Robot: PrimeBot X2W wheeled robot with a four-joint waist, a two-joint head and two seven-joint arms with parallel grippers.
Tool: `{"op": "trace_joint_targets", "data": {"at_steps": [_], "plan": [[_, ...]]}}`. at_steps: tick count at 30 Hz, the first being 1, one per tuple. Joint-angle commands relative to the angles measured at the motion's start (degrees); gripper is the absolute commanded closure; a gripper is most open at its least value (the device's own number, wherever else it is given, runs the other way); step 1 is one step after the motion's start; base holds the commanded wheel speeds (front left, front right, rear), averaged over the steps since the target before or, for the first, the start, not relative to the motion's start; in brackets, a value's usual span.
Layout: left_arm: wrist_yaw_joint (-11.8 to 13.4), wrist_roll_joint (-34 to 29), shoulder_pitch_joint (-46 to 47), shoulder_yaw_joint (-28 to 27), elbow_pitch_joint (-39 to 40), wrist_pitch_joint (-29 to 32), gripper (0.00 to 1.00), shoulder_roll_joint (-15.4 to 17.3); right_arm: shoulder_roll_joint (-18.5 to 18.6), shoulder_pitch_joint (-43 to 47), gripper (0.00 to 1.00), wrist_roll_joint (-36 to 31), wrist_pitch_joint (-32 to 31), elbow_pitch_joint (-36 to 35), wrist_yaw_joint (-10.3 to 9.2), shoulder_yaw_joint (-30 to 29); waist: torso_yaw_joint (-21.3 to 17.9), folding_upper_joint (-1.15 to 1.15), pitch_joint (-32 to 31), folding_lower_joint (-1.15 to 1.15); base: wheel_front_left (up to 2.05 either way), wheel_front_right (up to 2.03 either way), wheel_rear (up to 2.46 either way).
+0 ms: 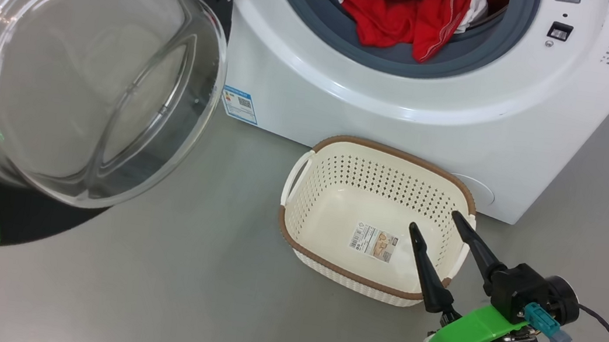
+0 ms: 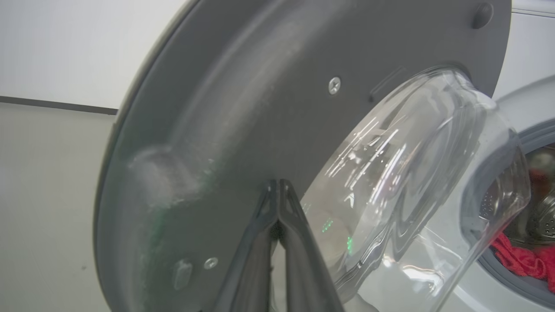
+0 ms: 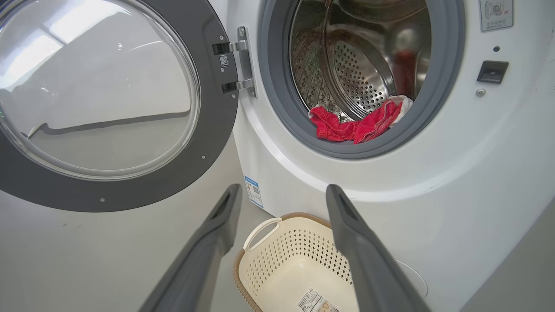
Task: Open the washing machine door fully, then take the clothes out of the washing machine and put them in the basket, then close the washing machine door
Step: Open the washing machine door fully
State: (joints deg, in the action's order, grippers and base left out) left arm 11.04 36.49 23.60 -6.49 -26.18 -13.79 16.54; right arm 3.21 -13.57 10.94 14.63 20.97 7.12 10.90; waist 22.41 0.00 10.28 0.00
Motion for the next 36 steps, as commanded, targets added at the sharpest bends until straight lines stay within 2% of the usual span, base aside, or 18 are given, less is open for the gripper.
{"op": "trace_joint_targets", "data": {"at_steps": [1,10,21,25,26,27,36], "plan": [[-0.2,0.3,2.8,-3.1,0.4,-0.8,1.0,4.1,-0.3,-1.9,0.0,-0.5,0.4,-1.0,0.36,1.5,-0.2,0.0,0.1,0.0,0.0,0.0,0.0],[-0.9,0.6,5.2,-5.2,-2.7,-1.1,1.0,4.9,-0.3,-2.8,0.0,-0.7,0.4,-0.8,0.36,1.5,-1.1,0.0,1.4,0.0,0.0,0.0,0.0],[-1.6,-0.6,6.3,-5.2,-5.2,-1.2,1.0,4.9,-0.3,-3.0,0.0,-0.5,0.4,-0.5,0.36,1.1,-1.6,0.0,1.3,0.0,0.0,0.0,0.0],[-1.8,-1.8,6.0,-4.6,-5.2,-1.2,0.4,4.9,-0.3,-3.1,0.0,0.2,0.4,-0.5,0.36,1.2,-1.7,0.0,0.5,0.0,0.0,0.0,0.0],[-1.9,-2.1,5.8,-4.5,-5.0,-1.2,0.4,4.9,-0.3,-3.1,0.0,0.5,0.4,-0.5,0.36,1.3,-1.8,0.0,0.3,0.0,0.0,0.0,0.0],[-2.0,-2.4,5.6,-4.4,-4.5,-1.2,0.0,4.9,-0.3,-3.1,0.0,0.7,0.4,-0.6,0.36,1.3,-1.9,0.0,0.1,0.0,0.0,0.0,0.0],[-4.0,-2.0,3.4,-4.1,2.2,-1.2,0.0,4.1,-0.3,-2.6,0.0,1.5,0.4,-0.4,0.36,-0.3,-3.3,0.0,-1.7,0.0,0.0,0.0,0.0]]}}
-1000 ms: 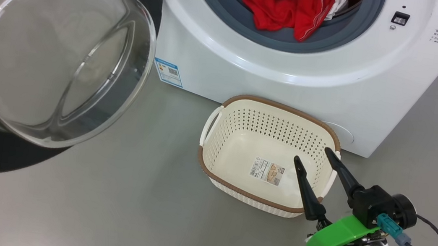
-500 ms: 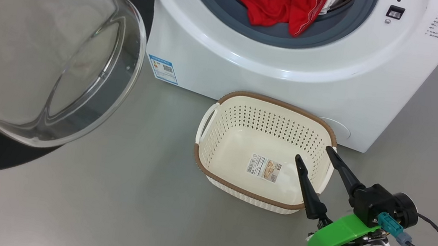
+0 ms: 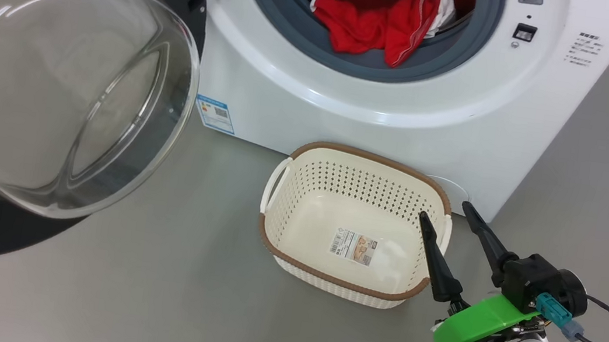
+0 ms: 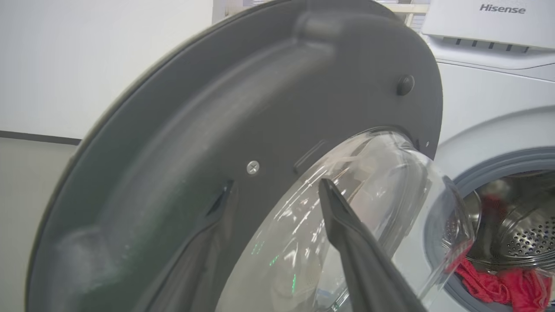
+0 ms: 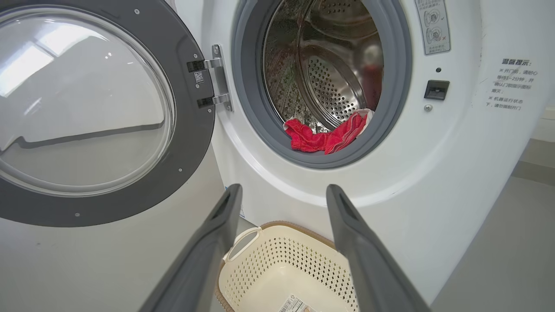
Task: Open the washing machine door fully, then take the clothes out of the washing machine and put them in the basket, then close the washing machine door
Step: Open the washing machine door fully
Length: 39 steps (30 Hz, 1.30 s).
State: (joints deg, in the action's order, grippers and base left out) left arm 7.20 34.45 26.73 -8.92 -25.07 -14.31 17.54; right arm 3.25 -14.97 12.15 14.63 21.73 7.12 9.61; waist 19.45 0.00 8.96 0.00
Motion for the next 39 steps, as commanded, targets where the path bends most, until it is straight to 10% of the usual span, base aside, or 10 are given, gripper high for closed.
{"op": "trace_joint_targets", "data": {"at_steps": [1,19,39], "plan": [[-0.5,0.6,0.0,-1.9,2.3,-0.6,0.0,2.9,-0.4,-1.2,0.0,0.4,0.4,-1.2,0.36,0.9,-0.6,0.0,-0.6,0.0,0.0,0.0,0.0],[-3.0,0.9,-5.8,4.2,26.9,5.6,0.0,2.2,-0.4,2.0,0.0,8.0,0.4,-5.1,0.36,-3.9,-8.4,0.0,-4.7,0.0,0.0,0.0,0.0],[-4.4,-1.4,-20.2,12.0,30.4,6.0,0.0,0.2,-0.4,5.3,0.0,3.3,0.4,-7.2,0.36,-5.0,-18.3,0.0,-8.9,0.0,0.0,0.0,0.0]]}}
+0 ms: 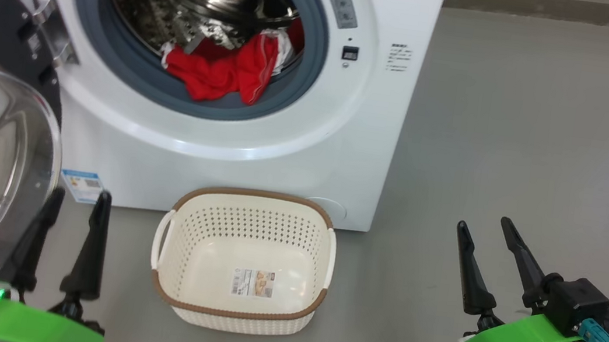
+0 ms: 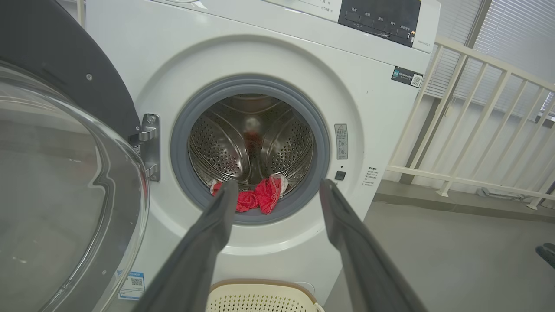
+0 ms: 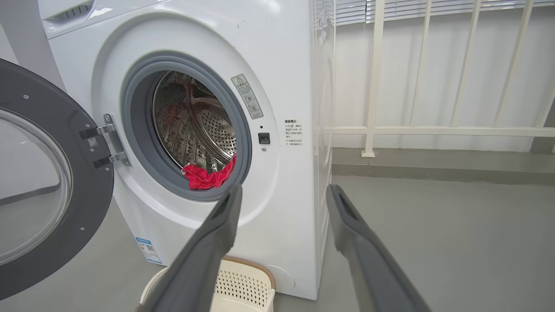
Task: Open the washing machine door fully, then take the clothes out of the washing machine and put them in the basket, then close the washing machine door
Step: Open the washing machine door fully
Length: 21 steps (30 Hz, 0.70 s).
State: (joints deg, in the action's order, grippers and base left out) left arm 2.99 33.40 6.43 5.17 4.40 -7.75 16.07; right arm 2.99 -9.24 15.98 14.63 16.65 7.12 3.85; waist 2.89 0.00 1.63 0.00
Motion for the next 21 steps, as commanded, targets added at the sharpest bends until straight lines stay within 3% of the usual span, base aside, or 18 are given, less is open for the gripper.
{"op": "trace_joint_targets", "data": {"at_steps": [1,21], "plan": [[-0.1,-0.5,-0.8,-2.2,0.8,-0.7,0.0,1.8,-0.1,-0.2,0.0,-0.5,0.4,-2.5,0.36,0.7,-2.2,0.0,-1.8,0.0,0.0,0.0,0.0],[-0.1,-4.3,-9.1,-0.3,-4.3,-5.4,0.0,1.7,-0.1,6.6,0.0,-2.5,0.4,-5.4,0.36,-0.2,-5.4,0.0,-5.4,0.0,0.0,0.0,0.0]]}}
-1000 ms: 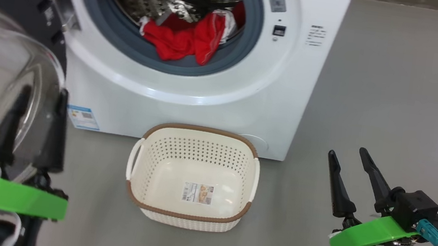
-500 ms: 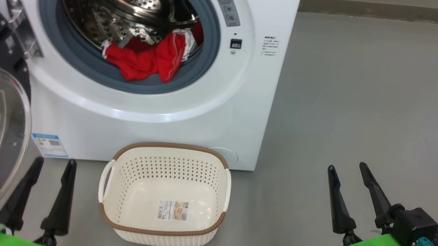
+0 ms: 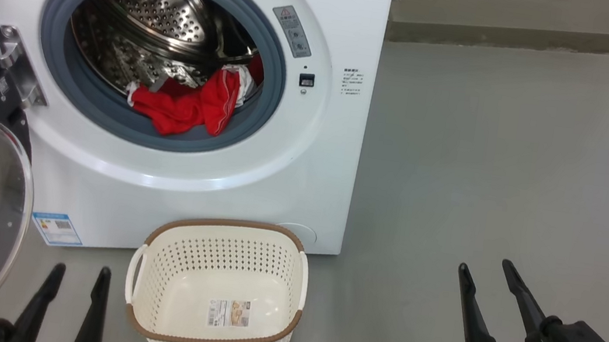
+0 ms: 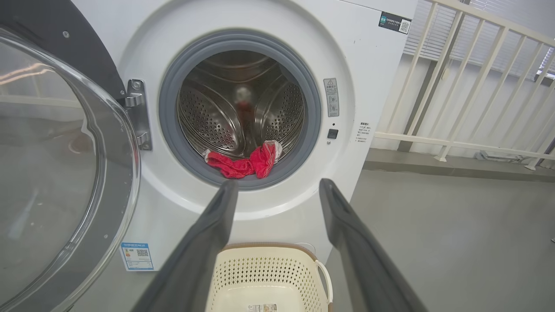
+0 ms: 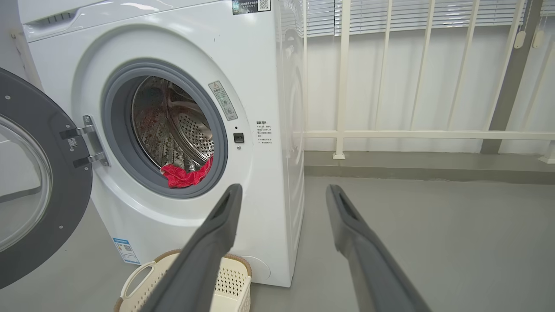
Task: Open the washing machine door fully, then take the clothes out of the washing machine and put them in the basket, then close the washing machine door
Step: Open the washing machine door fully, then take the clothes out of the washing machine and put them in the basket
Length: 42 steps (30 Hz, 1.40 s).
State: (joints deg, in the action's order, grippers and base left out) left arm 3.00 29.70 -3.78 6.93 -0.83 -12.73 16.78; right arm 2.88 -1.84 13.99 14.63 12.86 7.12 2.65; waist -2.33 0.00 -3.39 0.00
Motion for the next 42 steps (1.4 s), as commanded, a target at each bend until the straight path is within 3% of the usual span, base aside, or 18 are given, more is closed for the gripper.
{"op": "trace_joint_targets", "data": {"at_steps": [1,15,24,36,42], "plan": [[-0.1,-0.6,0.8,-2.0,0.6,-0.5,0.0,1.0,0.0,-0.5,0.0,-0.6,0.4,-1.6,0.36,0.9,-0.2,0.0,-0.5,0.0,0.0,0.0,0.0],[0.6,-0.8,-1.1,-1.5,-0.8,-0.5,0.0,1.3,0.0,1.7,0.0,-2.5,0.4,-2.3,0.36,-0.3,-0.2,0.0,-1.3,0.0,0.0,0.0,0.0],[2.7,-1.5,-1.2,-1.8,-0.5,-0.2,0.0,1.4,0.0,1.6,0.0,-2.1,0.4,-2.2,0.36,0.2,0.1,0.0,-1.3,0.0,0.17,-0.17,0.0],[2.9,-1.2,-0.8,-1.4,-0.4,-0.2,0.0,1.3,0.0,1.6,0.0,-2.3,0.4,-1.7,0.36,0.3,0.6,0.0,-1.4,0.0,1.35,-1.35,0.0],[1.5,-0.5,-1.0,-0.7,0.4,-0.2,0.0,1.6,0.0,1.6,0.0,-2.4,0.4,-1.3,0.36,0.3,0.7,0.0,-1.7,0.0,1.87,-1.87,0.0]]}}
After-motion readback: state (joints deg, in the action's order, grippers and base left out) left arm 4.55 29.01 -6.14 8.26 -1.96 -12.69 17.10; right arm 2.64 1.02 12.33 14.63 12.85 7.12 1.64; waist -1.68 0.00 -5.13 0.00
